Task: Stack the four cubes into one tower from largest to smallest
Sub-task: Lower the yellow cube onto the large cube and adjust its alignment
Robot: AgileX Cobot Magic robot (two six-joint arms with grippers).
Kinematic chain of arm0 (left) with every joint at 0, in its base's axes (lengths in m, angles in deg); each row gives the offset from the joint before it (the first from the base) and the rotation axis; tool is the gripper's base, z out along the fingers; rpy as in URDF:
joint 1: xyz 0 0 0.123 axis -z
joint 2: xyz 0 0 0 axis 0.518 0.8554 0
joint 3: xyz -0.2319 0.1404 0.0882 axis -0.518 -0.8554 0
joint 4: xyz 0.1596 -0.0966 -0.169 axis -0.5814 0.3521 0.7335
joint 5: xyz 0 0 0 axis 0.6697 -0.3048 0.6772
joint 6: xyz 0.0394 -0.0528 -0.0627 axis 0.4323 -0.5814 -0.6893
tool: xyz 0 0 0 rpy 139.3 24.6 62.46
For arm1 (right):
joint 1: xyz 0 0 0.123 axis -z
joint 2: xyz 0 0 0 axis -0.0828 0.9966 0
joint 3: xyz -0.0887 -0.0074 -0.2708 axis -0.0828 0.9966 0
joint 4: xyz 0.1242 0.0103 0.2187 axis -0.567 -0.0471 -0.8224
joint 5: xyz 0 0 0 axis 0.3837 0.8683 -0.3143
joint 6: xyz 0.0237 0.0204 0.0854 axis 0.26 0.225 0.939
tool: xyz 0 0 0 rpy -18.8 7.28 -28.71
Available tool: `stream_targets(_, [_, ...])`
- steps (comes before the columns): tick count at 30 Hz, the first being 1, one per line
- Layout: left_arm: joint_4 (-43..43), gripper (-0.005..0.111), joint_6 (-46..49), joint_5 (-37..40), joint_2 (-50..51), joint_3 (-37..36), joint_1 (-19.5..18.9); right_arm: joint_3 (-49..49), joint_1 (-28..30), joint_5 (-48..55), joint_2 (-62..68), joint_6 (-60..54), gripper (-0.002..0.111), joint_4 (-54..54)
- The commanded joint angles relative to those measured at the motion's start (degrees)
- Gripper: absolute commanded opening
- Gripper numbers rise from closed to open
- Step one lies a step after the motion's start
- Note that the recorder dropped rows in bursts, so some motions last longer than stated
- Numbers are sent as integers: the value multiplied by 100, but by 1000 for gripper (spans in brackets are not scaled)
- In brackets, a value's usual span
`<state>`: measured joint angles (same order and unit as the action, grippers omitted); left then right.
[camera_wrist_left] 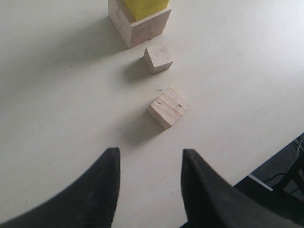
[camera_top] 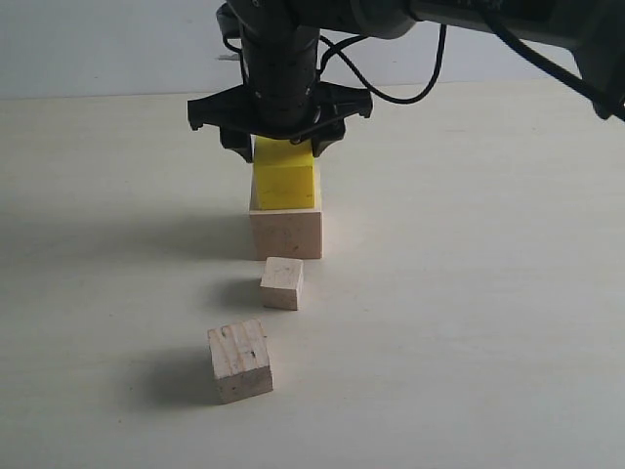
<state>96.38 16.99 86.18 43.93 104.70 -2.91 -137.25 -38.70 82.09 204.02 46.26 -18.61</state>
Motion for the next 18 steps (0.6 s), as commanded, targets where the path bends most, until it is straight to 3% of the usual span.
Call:
stream_targets(1, [7,42,-15,-30,-28,-18,38,-63,34,-78,-49,-51,69,68])
stream_targets(18, [7,42,-15,-30,-28,-18,38,-63,34,301,-196,-51,69,-152])
